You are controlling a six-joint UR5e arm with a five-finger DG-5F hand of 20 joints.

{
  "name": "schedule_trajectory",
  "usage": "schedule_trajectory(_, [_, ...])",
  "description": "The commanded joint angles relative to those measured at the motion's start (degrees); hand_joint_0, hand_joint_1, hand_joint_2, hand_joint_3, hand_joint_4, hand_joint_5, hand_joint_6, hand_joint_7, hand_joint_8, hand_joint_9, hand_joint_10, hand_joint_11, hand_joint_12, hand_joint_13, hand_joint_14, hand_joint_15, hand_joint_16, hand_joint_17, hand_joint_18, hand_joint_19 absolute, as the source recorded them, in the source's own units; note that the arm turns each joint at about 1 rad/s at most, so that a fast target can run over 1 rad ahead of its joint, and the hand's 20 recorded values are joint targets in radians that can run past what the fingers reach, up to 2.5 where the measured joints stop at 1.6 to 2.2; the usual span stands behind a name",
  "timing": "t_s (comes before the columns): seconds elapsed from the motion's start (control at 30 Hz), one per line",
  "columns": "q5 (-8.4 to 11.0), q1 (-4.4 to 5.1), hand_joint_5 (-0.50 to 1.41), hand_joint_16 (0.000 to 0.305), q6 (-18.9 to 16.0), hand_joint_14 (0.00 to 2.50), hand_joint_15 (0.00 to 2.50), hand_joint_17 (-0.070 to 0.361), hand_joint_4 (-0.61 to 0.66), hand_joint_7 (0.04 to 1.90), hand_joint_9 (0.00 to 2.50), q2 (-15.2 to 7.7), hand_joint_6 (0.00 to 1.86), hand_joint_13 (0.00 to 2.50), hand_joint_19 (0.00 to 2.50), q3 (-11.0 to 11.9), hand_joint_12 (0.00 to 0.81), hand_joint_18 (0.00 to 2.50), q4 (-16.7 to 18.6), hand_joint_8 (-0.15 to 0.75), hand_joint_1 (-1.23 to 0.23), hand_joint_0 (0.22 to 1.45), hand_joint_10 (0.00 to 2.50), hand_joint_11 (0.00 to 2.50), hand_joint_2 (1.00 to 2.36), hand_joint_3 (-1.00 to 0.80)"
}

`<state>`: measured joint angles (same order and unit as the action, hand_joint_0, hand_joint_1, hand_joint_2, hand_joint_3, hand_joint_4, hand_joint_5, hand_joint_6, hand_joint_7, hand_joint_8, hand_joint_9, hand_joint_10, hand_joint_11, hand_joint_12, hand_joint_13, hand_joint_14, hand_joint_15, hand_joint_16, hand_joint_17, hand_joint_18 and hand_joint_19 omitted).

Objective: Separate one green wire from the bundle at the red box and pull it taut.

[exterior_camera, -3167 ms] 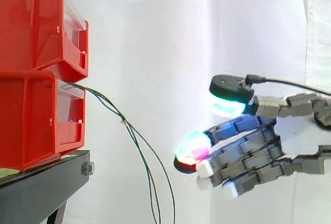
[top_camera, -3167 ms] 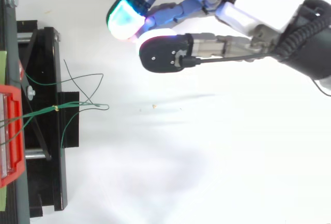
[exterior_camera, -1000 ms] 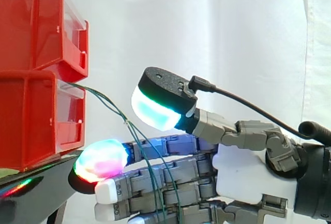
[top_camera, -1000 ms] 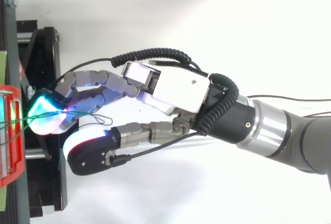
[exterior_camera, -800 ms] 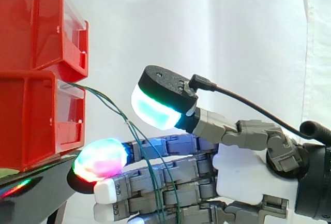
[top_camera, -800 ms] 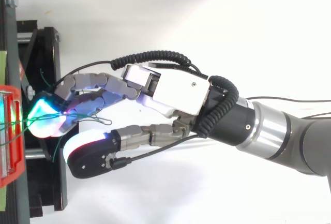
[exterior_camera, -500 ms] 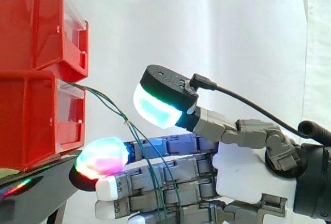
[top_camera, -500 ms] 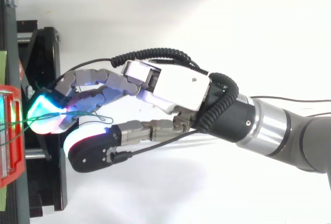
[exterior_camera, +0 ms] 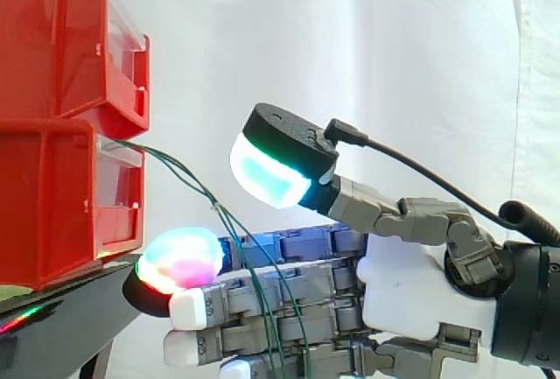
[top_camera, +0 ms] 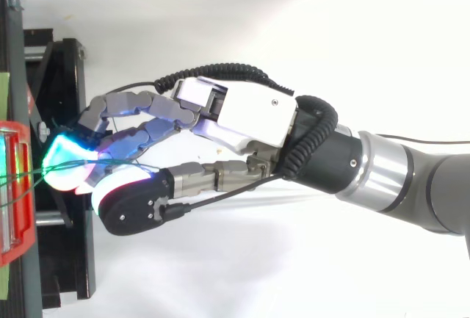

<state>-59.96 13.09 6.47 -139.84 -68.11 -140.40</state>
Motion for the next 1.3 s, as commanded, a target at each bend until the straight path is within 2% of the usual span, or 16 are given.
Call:
schedule_trajectory(0.0, [-0.86,-0.26,-0.12,0.055,-0.8,0.02,0.4,0.123,0.3,1.0,0.87,0.0,0.5,0.71,0.59,0.0,0.395,0.65,-0.6,0.293,-0.53,0.55,0.01,0.36,1.01,-0.43])
schedule_trajectory(0.17, [-1.3,-0.52,-0.11,0.055,-1.3,0.02,0.41,0.124,0.3,1.03,0.89,0.3,0.5,0.72,0.6,0.0,0.392,0.66,-1.6,0.286,-0.53,0.56,0.01,0.36,1.01,-0.43])
schedule_trajectory(0.37, [-1.48,-0.7,-0.09,0.054,-1.6,0.02,0.41,0.123,0.27,1.15,0.92,0.4,0.5,0.74,0.6,0.0,0.389,0.66,-2.2,0.29,-0.55,0.56,0.01,0.38,1.01,-0.43])
schedule_trajectory(0.4, [-2.18,-0.79,-0.09,0.054,-1.8,0.02,0.41,0.122,0.27,1.18,0.92,1.2,0.5,0.74,0.61,0.1,0.391,0.67,-3.0,0.291,-0.56,0.57,0.01,0.38,1.01,-0.43])
schedule_trajectory(0.6, [-2.27,-0.7,-0.08,0.054,-1.6,0.02,0.42,0.121,0.23,1.25,0.93,2.4,0.5,0.75,0.61,0.1,0.388,0.67,-5.8,0.289,-0.57,0.57,0.01,0.39,1.01,-0.42])
schedule_trajectory(0.8, [-2.27,-0.79,-0.07,0.054,-1.6,0.02,0.42,0.121,0.22,1.32,0.94,2.7,0.5,0.76,0.61,0.1,0.389,0.67,-6.2,0.288,-0.57,0.57,0.01,0.39,1.01,-0.42])
schedule_trajectory(0.9, [-2.27,-0.7,-0.06,0.053,-1.3,0.02,0.42,0.12,0.2,1.42,0.94,3.0,0.5,0.76,0.62,0.2,0.387,0.68,-6.2,0.287,-0.57,0.58,0.02,0.4,1.01,-0.4])
schedule_trajectory(1.0, [-2.27,-0.52,-0.08,0.053,-1.1,0.02,0.42,0.119,0.19,1.31,0.95,3.0,0.59,0.76,0.62,0.2,0.387,0.68,-5.9,0.287,-0.59,0.59,0.02,0.41,1.01,-0.36])
schedule_trajectory(1.13, [-2.27,-0.79,-0.1,0.053,-1.3,0.02,0.43,0.119,0.18,1.17,0.95,3.1,0.71,0.76,0.63,0.7,0.387,0.69,-6.2,0.289,-0.6,0.6,0.02,0.42,1.02,-0.29])
schedule_trajectory(1.2, [-2.27,-0.79,-0.11,0.053,-1.4,0.02,0.44,0.119,0.18,1.21,0.95,3.3,0.75,0.77,0.63,1.0,0.388,0.69,-6.6,0.29,-0.61,0.6,0.02,0.44,1.02,-0.26])
schedule_trajectory(1.23, [-2.27,-0.88,-0.13,0.053,-1.4,0.02,0.44,0.119,0.19,1.14,0.96,3.5,0.81,0.77,0.64,1.0,0.39,0.7,-7.3,0.293,-0.61,0.6,0.02,0.47,1.02,-0.21])
schedule_trajectory(1.27, [-2.27,-0.88,-0.14,0.053,-1.4,0.02,0.45,0.12,0.2,1.16,0.97,3.7,0.84,0.77,0.63,1.0,0.388,0.71,-7.7,0.302,-0.64,0.59,0.02,0.52,1.02,-0.17])
